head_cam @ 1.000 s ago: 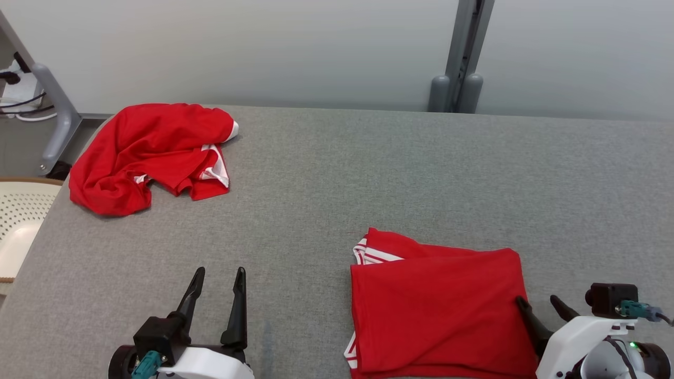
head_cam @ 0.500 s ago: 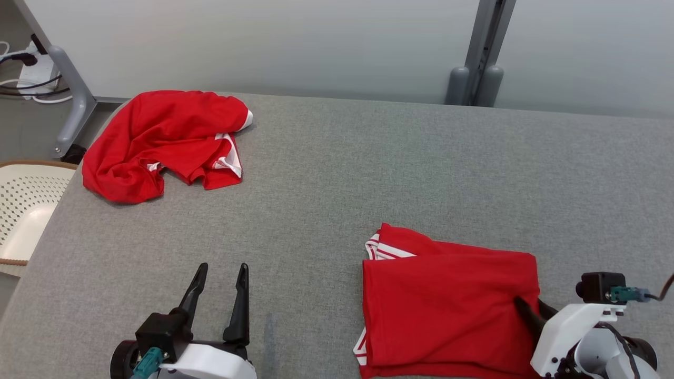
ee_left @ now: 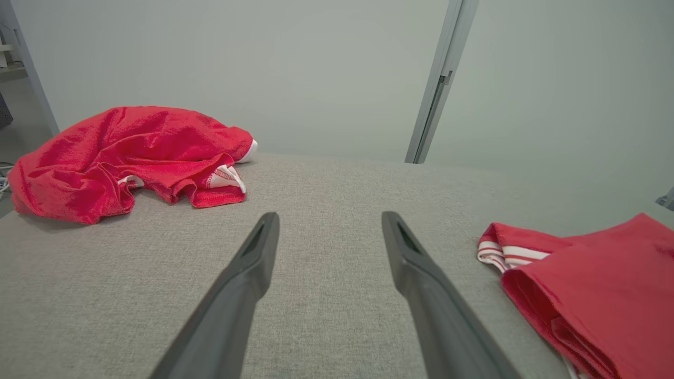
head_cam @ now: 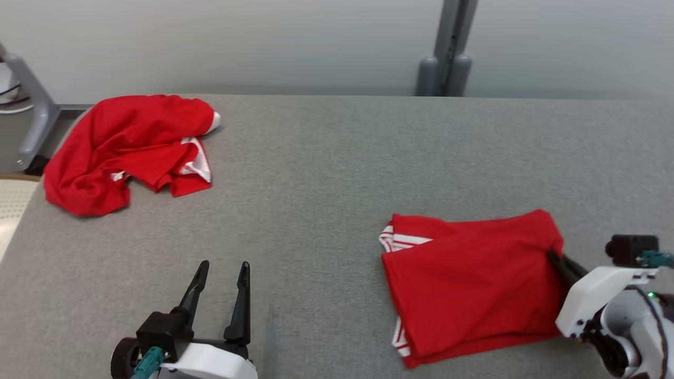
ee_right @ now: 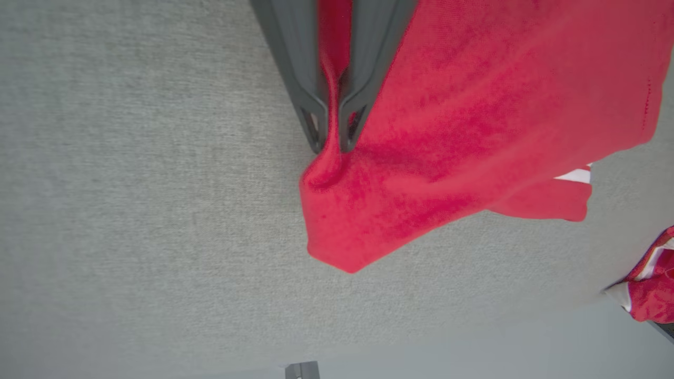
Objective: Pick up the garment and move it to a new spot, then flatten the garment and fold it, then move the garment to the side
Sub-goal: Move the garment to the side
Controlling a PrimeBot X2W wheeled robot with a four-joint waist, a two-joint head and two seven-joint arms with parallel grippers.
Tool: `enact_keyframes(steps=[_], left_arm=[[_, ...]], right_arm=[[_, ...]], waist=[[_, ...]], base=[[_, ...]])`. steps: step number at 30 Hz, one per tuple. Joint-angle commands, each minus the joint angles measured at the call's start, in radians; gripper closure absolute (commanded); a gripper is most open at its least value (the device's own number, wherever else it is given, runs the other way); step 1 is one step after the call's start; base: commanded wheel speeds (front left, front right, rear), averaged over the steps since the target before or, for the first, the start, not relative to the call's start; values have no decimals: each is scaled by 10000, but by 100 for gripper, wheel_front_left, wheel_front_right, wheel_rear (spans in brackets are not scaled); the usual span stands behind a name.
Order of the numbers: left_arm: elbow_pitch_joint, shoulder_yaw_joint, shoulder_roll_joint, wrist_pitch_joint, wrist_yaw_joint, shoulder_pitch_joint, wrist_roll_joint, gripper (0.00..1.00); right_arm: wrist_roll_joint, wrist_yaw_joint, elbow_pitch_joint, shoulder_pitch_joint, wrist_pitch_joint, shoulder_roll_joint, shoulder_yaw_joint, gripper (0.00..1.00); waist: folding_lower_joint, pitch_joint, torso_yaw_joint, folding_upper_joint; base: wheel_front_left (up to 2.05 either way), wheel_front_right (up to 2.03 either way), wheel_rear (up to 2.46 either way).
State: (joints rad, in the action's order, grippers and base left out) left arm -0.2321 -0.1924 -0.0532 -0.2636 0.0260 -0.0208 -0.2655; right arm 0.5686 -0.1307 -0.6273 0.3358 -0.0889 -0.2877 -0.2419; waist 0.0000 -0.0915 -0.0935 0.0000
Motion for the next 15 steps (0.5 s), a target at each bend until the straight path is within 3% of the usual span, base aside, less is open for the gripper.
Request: enact_keyframes(steps=[1, 15], left_arm=[[51, -8, -22, -12, -63, -101, 76, 0], [-3, -187, -121, -6, -130, -577, 310, 0]], right_arm=[[-41, -1, -42, 206, 128, -183, 97, 100], [-225, -1, -475, 1299, 730, -253, 767, 100]], waist=[[0, -79, 372, 0], [0, -848, 2973, 0]], base=[[0, 0, 0], [0, 0, 0]])
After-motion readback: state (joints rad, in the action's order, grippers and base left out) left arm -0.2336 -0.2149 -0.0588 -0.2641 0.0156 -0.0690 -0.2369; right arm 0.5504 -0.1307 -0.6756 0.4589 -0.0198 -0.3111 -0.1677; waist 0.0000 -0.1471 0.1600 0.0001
